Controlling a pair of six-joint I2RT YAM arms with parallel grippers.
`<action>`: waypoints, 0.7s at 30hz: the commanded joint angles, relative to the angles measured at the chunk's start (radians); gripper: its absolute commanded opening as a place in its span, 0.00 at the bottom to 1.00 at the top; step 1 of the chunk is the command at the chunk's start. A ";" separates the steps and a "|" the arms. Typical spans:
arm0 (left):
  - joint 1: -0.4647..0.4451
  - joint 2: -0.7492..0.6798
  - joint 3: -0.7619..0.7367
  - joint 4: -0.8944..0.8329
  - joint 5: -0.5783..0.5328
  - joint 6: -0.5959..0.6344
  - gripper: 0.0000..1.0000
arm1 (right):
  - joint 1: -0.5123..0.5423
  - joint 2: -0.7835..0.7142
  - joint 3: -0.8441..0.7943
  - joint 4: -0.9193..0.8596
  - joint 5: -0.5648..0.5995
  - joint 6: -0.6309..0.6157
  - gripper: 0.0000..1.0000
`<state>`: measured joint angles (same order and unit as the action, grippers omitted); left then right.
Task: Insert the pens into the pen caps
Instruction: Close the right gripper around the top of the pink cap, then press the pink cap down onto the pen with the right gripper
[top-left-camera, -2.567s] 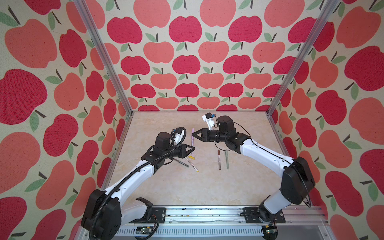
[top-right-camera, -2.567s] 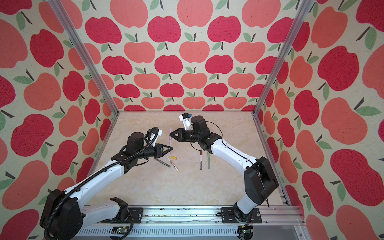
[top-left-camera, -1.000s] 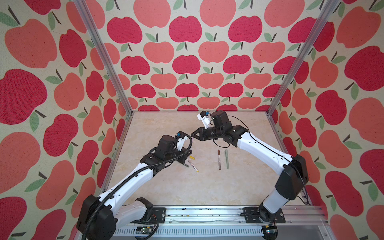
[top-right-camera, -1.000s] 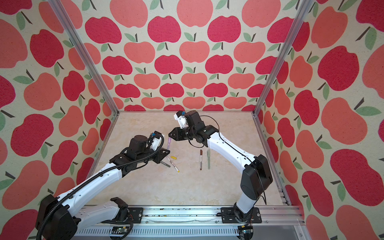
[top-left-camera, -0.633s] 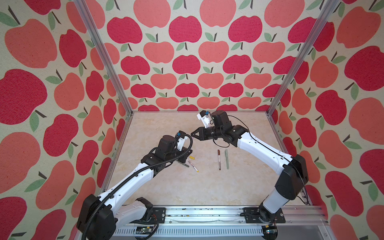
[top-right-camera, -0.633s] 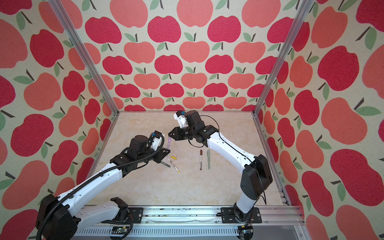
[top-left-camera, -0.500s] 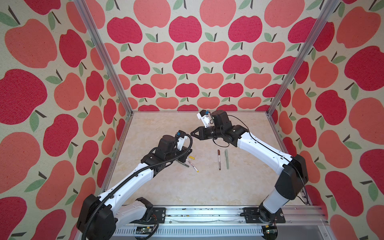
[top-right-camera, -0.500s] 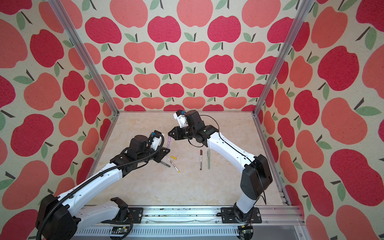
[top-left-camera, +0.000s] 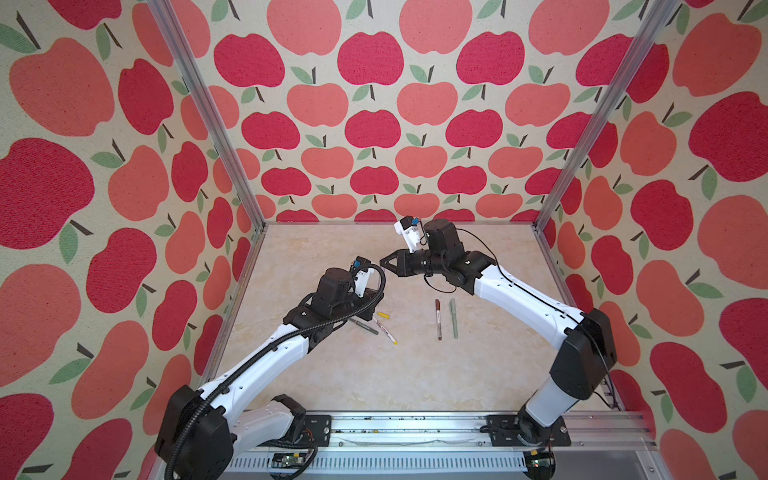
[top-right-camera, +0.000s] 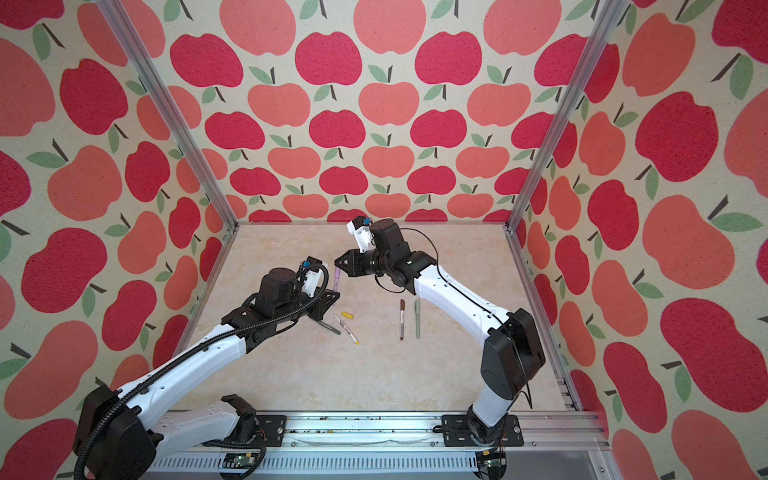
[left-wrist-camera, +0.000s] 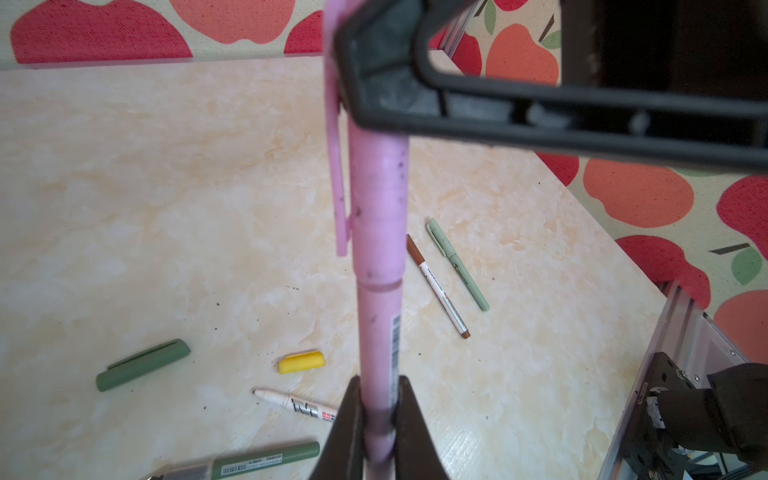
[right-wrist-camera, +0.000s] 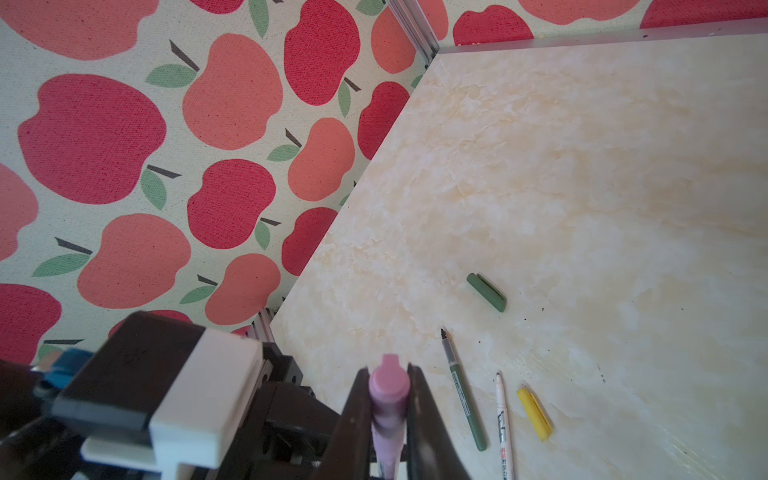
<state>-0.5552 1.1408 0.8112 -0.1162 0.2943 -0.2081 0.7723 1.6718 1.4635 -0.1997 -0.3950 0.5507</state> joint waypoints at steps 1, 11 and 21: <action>0.000 -0.004 0.104 0.216 -0.033 0.038 0.00 | 0.024 0.027 -0.056 -0.097 -0.036 0.018 0.09; 0.002 0.039 0.156 0.300 -0.050 0.062 0.00 | 0.032 0.028 -0.104 -0.070 -0.041 0.037 0.08; 0.020 0.060 0.198 0.340 -0.061 0.082 0.00 | 0.035 0.031 -0.151 -0.046 -0.047 0.052 0.08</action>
<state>-0.5480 1.2198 0.8726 -0.1162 0.2565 -0.1638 0.7692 1.6699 1.3849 -0.0433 -0.3443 0.5800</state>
